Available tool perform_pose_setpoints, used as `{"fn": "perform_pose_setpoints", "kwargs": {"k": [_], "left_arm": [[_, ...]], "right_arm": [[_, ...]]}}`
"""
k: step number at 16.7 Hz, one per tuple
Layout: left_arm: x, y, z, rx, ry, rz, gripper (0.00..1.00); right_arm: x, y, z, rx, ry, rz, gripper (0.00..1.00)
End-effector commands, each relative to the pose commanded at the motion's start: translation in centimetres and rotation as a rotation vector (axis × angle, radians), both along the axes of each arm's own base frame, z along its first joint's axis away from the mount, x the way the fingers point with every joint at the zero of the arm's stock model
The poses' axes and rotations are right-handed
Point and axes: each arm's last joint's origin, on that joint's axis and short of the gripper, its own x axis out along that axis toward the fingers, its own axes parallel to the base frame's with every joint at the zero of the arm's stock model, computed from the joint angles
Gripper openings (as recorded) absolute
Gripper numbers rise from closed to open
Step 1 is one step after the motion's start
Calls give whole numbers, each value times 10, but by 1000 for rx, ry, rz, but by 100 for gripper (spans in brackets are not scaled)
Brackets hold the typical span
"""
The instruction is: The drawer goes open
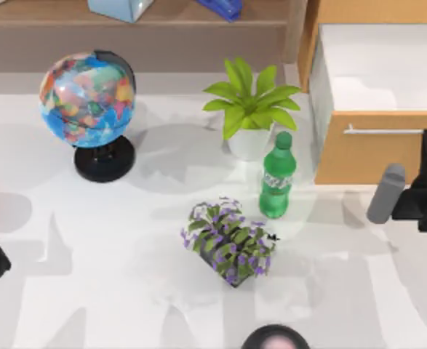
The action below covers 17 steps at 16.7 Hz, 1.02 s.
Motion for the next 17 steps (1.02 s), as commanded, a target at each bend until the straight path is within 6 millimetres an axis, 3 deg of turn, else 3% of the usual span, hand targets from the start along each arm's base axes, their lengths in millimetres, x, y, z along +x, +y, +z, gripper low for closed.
{"fn": "perform_pose_setpoints", "kwargs": {"k": [11,17], "left_arm": [[0,0,0,0,0,0,100],[0,0,0,0,0,0,100]], "right_arm": [[0,0,0,0,0,0,98],[0,0,0,0,0,0,100]]}}
